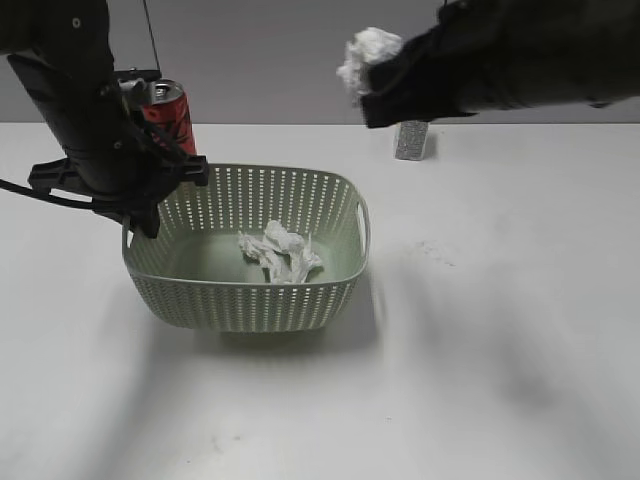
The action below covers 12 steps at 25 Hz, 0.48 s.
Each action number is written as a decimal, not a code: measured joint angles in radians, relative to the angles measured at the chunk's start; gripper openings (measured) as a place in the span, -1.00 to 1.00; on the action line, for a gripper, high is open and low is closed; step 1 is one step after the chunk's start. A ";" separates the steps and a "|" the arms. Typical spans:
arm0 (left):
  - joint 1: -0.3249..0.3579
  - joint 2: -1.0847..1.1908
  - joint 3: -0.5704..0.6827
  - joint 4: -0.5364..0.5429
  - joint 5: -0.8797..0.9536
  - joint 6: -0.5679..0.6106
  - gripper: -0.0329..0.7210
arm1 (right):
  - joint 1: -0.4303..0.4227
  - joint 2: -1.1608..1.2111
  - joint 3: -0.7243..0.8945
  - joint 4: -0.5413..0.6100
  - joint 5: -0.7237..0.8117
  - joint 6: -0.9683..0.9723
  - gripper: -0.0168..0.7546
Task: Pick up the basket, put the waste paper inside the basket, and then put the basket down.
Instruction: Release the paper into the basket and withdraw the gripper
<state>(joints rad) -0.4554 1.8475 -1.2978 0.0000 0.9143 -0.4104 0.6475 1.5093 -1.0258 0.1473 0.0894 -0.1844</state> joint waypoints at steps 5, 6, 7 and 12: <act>0.000 0.000 0.000 0.000 -0.001 0.001 -0.90 | 0.078 0.218 -0.120 0.000 0.052 -0.011 -0.73; 0.000 0.000 0.000 0.000 -0.001 0.001 -0.90 | 0.079 0.253 -0.141 0.000 0.089 -0.013 -0.56; 0.000 0.000 0.000 0.000 -0.001 0.001 -0.90 | 0.080 0.293 -0.172 0.000 0.139 -0.013 -0.24; 0.000 0.000 0.000 0.000 -0.005 0.002 -0.91 | 0.070 0.338 -0.301 -0.001 0.358 -0.002 0.62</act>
<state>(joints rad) -0.4554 1.8475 -1.2978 0.0000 0.9089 -0.4083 0.7170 1.8473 -1.3267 0.1464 0.4476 -0.1864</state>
